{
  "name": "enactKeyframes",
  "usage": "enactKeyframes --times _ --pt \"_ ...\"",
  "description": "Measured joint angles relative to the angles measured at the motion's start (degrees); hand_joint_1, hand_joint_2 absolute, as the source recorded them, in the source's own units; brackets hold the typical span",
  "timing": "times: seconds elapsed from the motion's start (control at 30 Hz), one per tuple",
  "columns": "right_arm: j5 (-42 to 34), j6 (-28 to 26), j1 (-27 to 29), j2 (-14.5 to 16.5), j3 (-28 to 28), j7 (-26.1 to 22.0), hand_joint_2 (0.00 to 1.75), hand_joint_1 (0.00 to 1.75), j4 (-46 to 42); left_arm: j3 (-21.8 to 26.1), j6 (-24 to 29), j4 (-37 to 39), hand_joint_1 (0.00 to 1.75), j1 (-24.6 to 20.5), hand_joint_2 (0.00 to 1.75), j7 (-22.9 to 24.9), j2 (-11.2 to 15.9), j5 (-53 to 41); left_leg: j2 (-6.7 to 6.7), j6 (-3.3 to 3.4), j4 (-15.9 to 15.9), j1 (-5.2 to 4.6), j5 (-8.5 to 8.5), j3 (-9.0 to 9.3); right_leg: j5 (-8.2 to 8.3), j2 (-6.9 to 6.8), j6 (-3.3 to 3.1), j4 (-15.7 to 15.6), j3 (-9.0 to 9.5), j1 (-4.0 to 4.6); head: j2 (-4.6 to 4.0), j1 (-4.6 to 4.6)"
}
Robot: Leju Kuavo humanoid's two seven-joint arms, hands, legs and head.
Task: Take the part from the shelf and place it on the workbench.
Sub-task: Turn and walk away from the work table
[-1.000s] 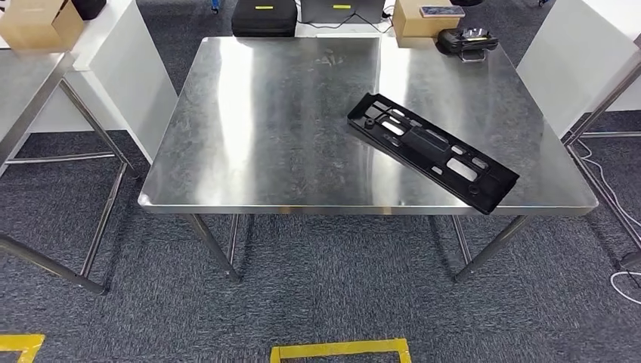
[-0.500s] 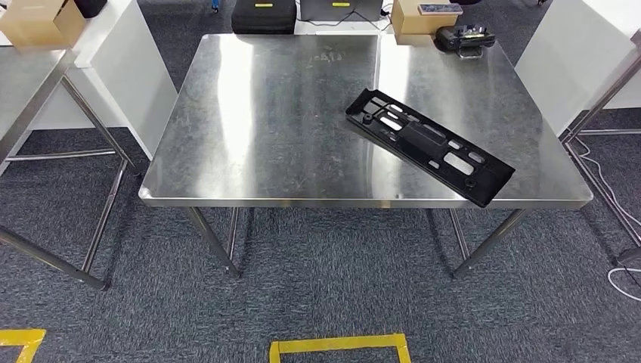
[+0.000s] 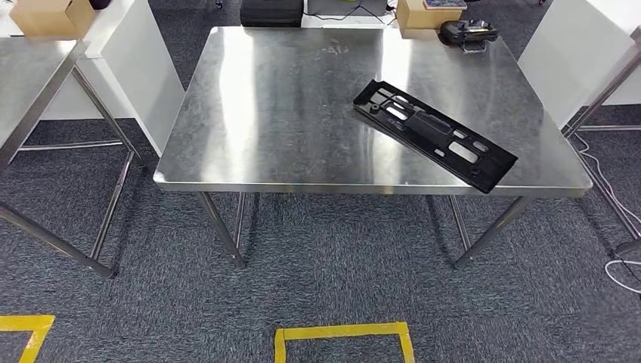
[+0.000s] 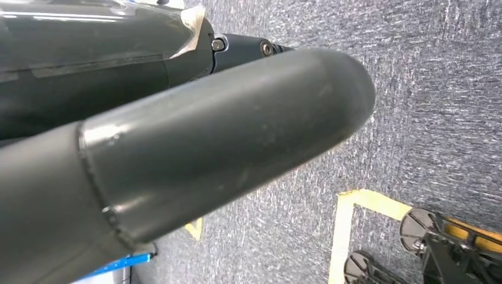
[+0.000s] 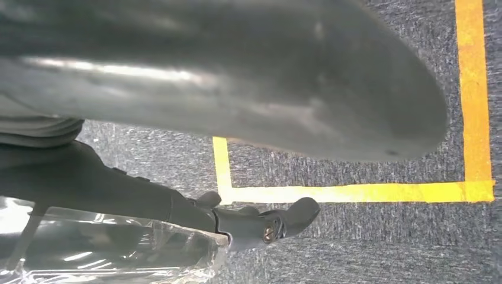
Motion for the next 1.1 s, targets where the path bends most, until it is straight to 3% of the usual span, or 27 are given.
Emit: enactKeyframes --times 0.07,0.1,0.17,0.23,0.27,0.33,0.53,0.6,0.63,0.67,0.73,0.77,0.83,0.9,0.93,0.97,1.0,1.03,1.1 --pt "0.03 0.03 0.06 -0.01 0.01 -0.05 0.00 0.00 0.04 0.00 -0.01 0.02 0.00 0.00 0.00 -0.08 0.06 0.03 -0.07 -0.39 0.16 -0.07 0.55 -0.37 0.65 0.00 -0.48 -0.16 -0.82 -0.34 -0.01 -0.17" --pt "0.02 0.04 0.05 -0.01 0.01 -0.05 0.00 0.00 0.08 -0.01 -0.01 0.03 0.00 0.02 0.00 -0.12 0.13 -0.02 -0.14 -0.63 0.62 0.03 -0.04 -0.74 1.01 -0.09 -0.94 -0.14 -1.20 -0.66 -0.01 -0.27" --pt "-0.13 0.02 0.01 0.01 0.01 -0.07 0.00 0.00 0.16 -0.03 -0.09 0.07 0.00 0.06 0.00 -0.16 0.22 -0.20 -0.25 -1.33 4.24 0.35 -4.11 -2.06 2.02 -0.33 -2.06 -0.14 -2.18 -1.19 0.00 -0.54" --pt "-0.31 -0.03 0.04 0.01 0.01 -0.08 0.00 0.00 0.17 -0.06 -0.18 0.07 0.00 0.06 0.00 -0.16 0.21 -0.44 -0.27 -2.03 11.22 0.63 -9.69 -3.87 2.90 -0.49 -2.51 0.02 -3.10 -1.03 0.00 -0.77" --pt "-0.35 -0.05 0.07 0.01 0.01 -0.08 0.00 0.00 0.17 -0.07 -0.19 0.07 0.00 0.04 0.00 -0.16 0.21 -0.53 -0.27 -2.26 14.05 0.74 -11.37 -4.54 3.19 -0.54 -2.49 0.10 -3.41 -0.99 0.00 -0.78" --pt "-0.37 -0.07 0.09 0.01 0.01 -0.08 0.00 0.00 0.17 -0.09 -0.20 0.07 0.00 0.04 0.00 -0.16 0.21 -0.64 -0.27 -2.41 16.26 0.82 -12.40 -5.02 3.41 -0.58 -2.46 0.20 -3.72 -0.96 0.01 -0.80" --pt "-0.45 -0.11 0.09 0.01 0.01 -0.08 0.00 0.00 0.17 -0.12 -0.22 0.07 0.00 0.05 0.00 -0.16 0.23 -0.73 -0.27 -2.53 17.64 0.93 -12.54 -5.01 3.71 -0.60 -2.37 0.31 -4.22 -0.96 -0.01 -0.78" --pt "-0.61 -0.14 0.09 0.01 0.01 -0.12 0.00 0.00 0.17 -0.24 -0.25 0.07 0.00 0.05 0.00 -0.15 0.28 -0.78 -0.26 -2.67 16.39 1.17 -11.07 -3.14 4.19 -0.60 -2.18 0.54 -5.12 -1.02 -0.02 -0.79" --pt "-0.70 -0.16 0.10 0.04 0.01 -0.16 0.00 0.00 0.17 -0.39 -0.26 0.07 0.00 0.02 0.00 -0.14 0.33 -0.85 -0.28 -2.59 12.53 1.29 -9.43 -0.28 4.44 -0.58 -1.97 0.79 -5.63 -1.08 -0.02 -0.81" --pt "-0.86 -0.19 0.08 0.14 0.01 -0.28 0.00 0.00 0.18 -0.64 -0.19 0.08 0.00 -0.01 0.00 0.07 0.42 -1.02 -0.33 -2.27 7.77 1.15 -8.01 2.81 5.02 -0.58 -1.18 0.99 -6.31 -1.17 -0.01 -0.81" --pt "-1.13 -0.25 0.08 0.33 0.01 -0.54 0.00 0.00 0.19 -1.19 0.02 0.09 0.00 -0.11 0.00 0.68 0.49 -1.33 -0.17 -1.08 -0.51 0.88 -6.00 7.01 5.64 -0.52 0.40 1.45 -7.39 -1.02 -0.01 -0.76" --pt "-1.25 -0.27 0.08 0.40 0.00 -0.66 0.00 0.00 0.19 -1.43 0.18 0.10 0.00 -0.17 0.00 1.04 0.50 -1.45 -0.05 -0.42 -1.74 0.73 -5.71 7.05 4.99 -0.47 0.89 2.38 -8.20 -0.89 -0.01 -0.57" --pt "-1.31 -0.27 0.09 0.38 -0.01 -0.78 0.00 0.00 0.20 -1.77 0.40 0.10 0.00 -0.30 0.00 1.46 0.47 -1.50 0.26 0.35 -2.09 0.81 -4.68 6.32 0.98 -0.34 0.26 7.48 -10.40 -0.86 -0.01 -0.10" --pt "-1.34 -0.27 0.11 0.39 -0.01 -0.90 0.00 0.00 0.22 -2.09 0.66 0.11 0.00 -0.32 0.00 1.92 0.50 -1.51 0.37 0.55 -1.94 0.57 -3.88 5.03 -2.82 -0.26 -0.08 14.88 -12.46 -0.87 -0.01 0.17" --pt "-1.35 -0.27 0.12 0.39 -0.01 -0.95 0.00 0.00 0.22 -2.23 0.78 0.11 0.00 -0.32 0.00 2.16 0.50 -1.51 0.44 0.52 -1.82 0.48 -3.47 4.43 -3.39 -0.24 0.15 17.27 -12.76 -0.87 -0.02 0.17" --pt "-1.38 -0.26 0.13 0.39 -0.01 -0.97 0.00 0.00 0.22 -2.36 0.91 0.11 0.00 -0.32 0.00 2.43 0.50 -1.51 0.47 0.46 -1.63 0.42 -3.08 3.76 -2.80 -0.24 0.62 17.73 -12.06 -0.87 -0.02 0.17" --pt "-1.43 -0.25 0.11 0.39 -0.01 -0.99 0.00 0.00 0.22 -2.46 1.01 0.11 0.00 -0.33 0.00 2.70 0.49 -1.51 0.49 0.36 -1.34 0.41 -2.74 3.10 -1.36 -0.24 1.16 15.85 -10.22 -0.87 -0.02 0.18" --pt "-1.47 -0.23 0.08 0.37 -0.01 -1.02 0.00 0.00 0.22 -2.54 1.09 0.11 0.00 -0.33 0.00 2.92 0.49 -1.51 0.47 0.23 -0.96 0.41 -2.47 2.51 0.08 -0.24 1.51 12.13 -7.57 -0.88 -0.02 0.19" --pt "-1.56 -0.16 -0.07 0.37 -0.01 -1.08 0.00 0.00 0.22 -2.73 1.32 0.11 0.00 -0.34 0.00 3.24 0.48 -1.51 0.45 -0.26 -0.21 0.30 -1.96 1.49 0.91 -0.15 1.27 3.83 -2.20 -0.61 -0.01 0.16"
